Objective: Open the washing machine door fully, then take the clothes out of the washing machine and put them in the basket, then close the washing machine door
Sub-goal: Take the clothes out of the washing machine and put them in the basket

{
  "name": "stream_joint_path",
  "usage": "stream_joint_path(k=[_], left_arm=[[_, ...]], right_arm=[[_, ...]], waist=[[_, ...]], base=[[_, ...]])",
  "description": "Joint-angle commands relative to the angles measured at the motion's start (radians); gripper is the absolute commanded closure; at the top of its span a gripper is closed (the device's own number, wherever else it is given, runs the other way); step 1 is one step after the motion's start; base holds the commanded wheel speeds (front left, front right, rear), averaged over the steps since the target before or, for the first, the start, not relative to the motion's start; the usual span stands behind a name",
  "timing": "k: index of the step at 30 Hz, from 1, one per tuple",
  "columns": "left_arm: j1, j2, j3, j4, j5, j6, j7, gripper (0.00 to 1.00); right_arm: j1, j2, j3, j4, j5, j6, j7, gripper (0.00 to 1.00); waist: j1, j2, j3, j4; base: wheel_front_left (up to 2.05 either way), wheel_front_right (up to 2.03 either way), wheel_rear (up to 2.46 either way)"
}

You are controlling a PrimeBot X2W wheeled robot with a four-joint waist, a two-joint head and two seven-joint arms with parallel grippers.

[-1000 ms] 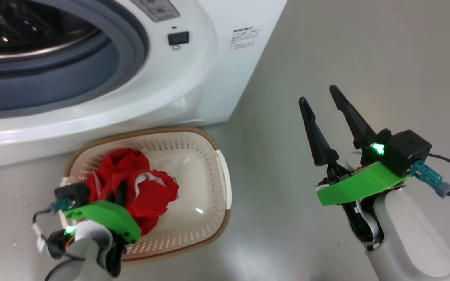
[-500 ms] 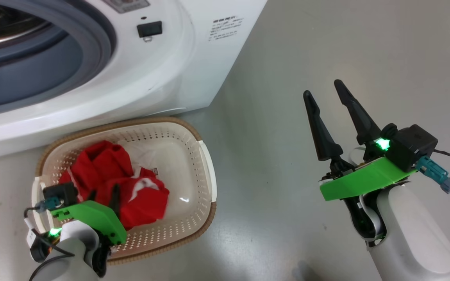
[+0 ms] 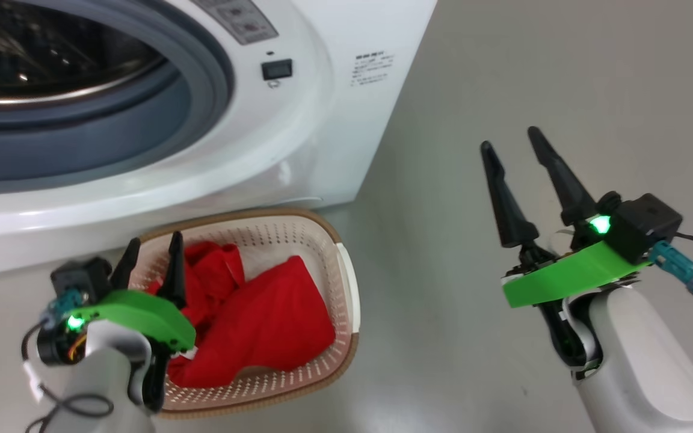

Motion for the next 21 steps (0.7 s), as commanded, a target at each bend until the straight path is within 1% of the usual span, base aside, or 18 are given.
stream_joint_path(k=[1, 6, 12, 14, 16, 21], left_arm=[[0.070, 0.023, 0.054, -0.079, 0.026, 0.011, -0.012, 0.00], [0.157, 0.000, 0.128, -0.244, 0.090, 0.009, -0.012, 0.00], [0.240, -0.028, 0.196, -0.390, 0.133, -0.009, -0.012, 0.00], [0.257, -0.032, 0.198, -0.424, 0.139, -0.016, -0.012, 0.00], [0.271, -0.036, 0.177, -0.447, 0.127, -0.026, -0.012, 0.00], [0.295, -0.038, 0.157, -0.506, 0.116, -0.032, -0.012, 0.00]], right_arm=[[0.022, 0.006, -0.001, -0.022, -0.007, 0.007, -0.006, 0.00], [0.047, 0.006, -0.041, -0.029, -0.025, 0.007, -0.006, 0.00], [0.082, 0.006, -0.052, -0.029, -0.032, 0.007, -0.006, 0.00], [0.091, 0.006, -0.057, -0.027, -0.032, 0.007, -0.006, 0.00], [0.100, 0.006, -0.061, -0.026, -0.033, 0.007, -0.006, 0.00], [0.115, 0.006, -0.063, -0.023, -0.036, 0.007, -0.006, 0.00]], waist=[[0.0000, -0.0001, -0.063, 0.044], [0.0000, -0.0001, -0.114, 0.074], [0.0000, -0.0001, -0.184, 0.093], [0.0000, -0.0001, -0.201, 0.097], [0.0000, -0.0001, -0.219, 0.100], [0.0000, -0.0001, -0.250, 0.101]], base=[[0.00, 0.00, 0.00], [0.00, 0.00, 0.00], [0.00, 0.00, 0.00], [0.00, 0.00, 0.00], [0.00, 0.00, 0.00], [0.00, 0.00, 0.00]])
